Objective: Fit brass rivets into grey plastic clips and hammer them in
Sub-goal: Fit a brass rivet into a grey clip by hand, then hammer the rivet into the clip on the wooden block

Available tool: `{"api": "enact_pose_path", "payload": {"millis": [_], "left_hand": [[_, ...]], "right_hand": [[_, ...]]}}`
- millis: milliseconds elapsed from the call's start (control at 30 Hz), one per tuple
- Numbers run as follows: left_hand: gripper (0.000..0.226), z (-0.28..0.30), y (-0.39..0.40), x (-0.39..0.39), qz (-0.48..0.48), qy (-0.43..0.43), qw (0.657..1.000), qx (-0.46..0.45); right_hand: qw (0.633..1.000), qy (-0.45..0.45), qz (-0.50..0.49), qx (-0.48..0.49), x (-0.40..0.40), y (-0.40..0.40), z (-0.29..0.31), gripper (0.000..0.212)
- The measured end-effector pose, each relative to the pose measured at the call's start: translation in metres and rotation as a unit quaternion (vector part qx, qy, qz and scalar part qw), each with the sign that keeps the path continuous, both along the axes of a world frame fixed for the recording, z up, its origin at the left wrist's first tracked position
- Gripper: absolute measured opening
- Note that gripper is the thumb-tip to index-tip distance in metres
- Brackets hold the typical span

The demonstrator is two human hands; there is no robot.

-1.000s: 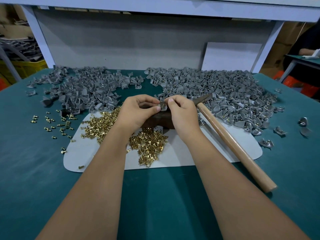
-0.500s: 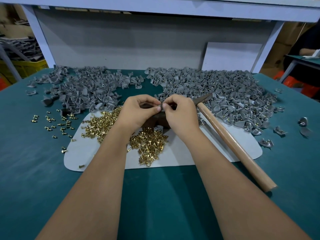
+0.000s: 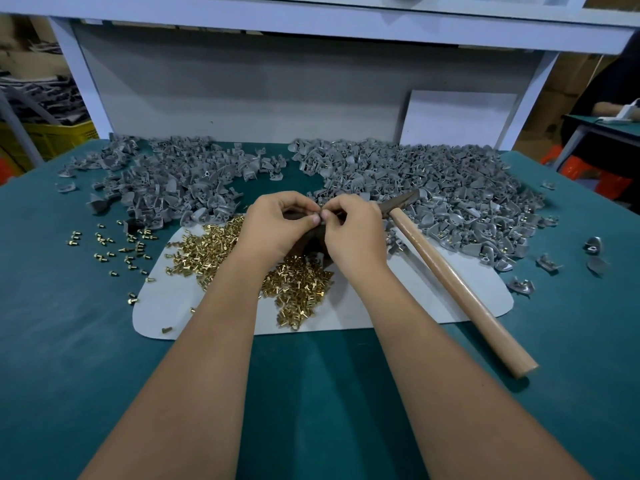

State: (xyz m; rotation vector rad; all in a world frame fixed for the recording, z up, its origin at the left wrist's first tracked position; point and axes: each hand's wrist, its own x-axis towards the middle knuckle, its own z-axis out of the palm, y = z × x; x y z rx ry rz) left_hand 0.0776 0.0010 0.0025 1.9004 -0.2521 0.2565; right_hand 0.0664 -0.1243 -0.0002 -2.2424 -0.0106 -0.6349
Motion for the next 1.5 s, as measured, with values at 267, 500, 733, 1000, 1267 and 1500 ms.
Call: {"api": "enact_pose_path", "payload": {"millis": [267, 500, 733, 1000, 1267, 1500], "left_hand": [[0.014, 0.0, -0.002, -0.001, 0.026, 0.011, 0.998, -0.049], [0.019, -0.004, -0.004, 0.003, 0.038, -0.001, 0.997, -0.06], [0.02, -0.009, -0.011, 0.007, 0.063, -0.025, 0.998, 0.001], [0.016, -0.01, -0.015, 0.008, 0.121, -0.039, 0.99, 0.064], [0.008, -0.011, -0.014, 0.006, 0.14, -0.043, 0.985, 0.088], [0.008, -0.011, -0.022, 0.008, 0.189, -0.033, 0.972, 0.138]], "right_hand": [[0.997, 0.016, 0.033, -0.07, -0.015, -0.01, -0.009, 0.072], [0.996, 0.03, 0.005, -0.088, -0.002, -0.009, -0.009, 0.079], [0.99, -0.007, -0.037, -0.135, -0.003, -0.02, -0.005, 0.06], [0.915, 0.137, -0.285, -0.25, -0.041, -0.069, 0.006, 0.036], [0.92, 0.195, -0.261, -0.217, -0.041, -0.068, 0.012, 0.021], [0.954, 0.017, -0.181, -0.238, -0.054, -0.055, 0.039, 0.041]]}}
